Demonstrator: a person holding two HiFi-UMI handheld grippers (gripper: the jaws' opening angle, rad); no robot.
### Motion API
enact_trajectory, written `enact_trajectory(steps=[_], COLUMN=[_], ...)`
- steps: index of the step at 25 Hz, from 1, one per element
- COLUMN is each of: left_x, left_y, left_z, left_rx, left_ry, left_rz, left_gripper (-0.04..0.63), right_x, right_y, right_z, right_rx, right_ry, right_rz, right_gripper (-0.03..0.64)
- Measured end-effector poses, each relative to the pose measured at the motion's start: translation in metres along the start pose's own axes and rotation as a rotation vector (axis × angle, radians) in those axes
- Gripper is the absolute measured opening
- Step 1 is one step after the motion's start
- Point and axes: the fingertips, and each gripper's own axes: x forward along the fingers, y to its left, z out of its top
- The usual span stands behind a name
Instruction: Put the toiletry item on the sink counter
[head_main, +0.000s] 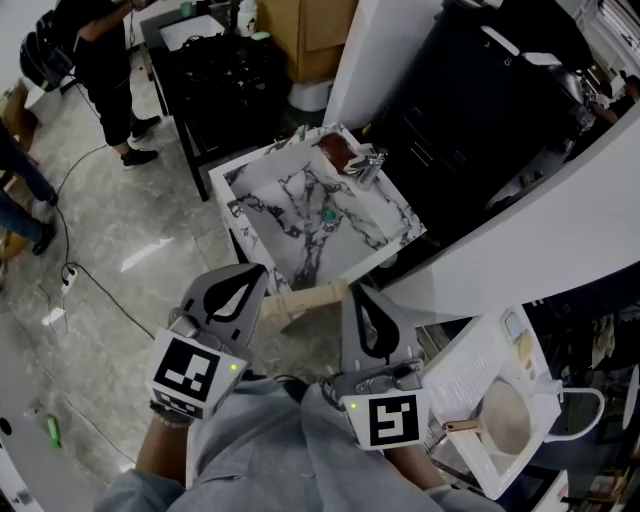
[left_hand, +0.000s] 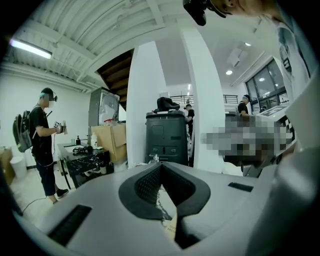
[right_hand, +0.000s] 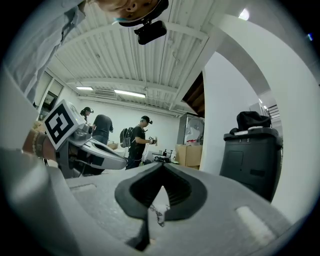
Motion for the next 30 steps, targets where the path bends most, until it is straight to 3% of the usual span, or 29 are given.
enact_trajectory(steps=[30], left_x=[-0.011], left_y=[-0.019], left_z=[0.014], left_rx=[0.014], left_ry=[-0.032], left_rz=[-0.039], left_gripper=[0.005], right_x=[-0.004], right_y=[0.007], right_z=[0.000], right_rx=[-0.012], right_ry=[0.003], right_rz=[0.016], right_gripper=[-0.003])
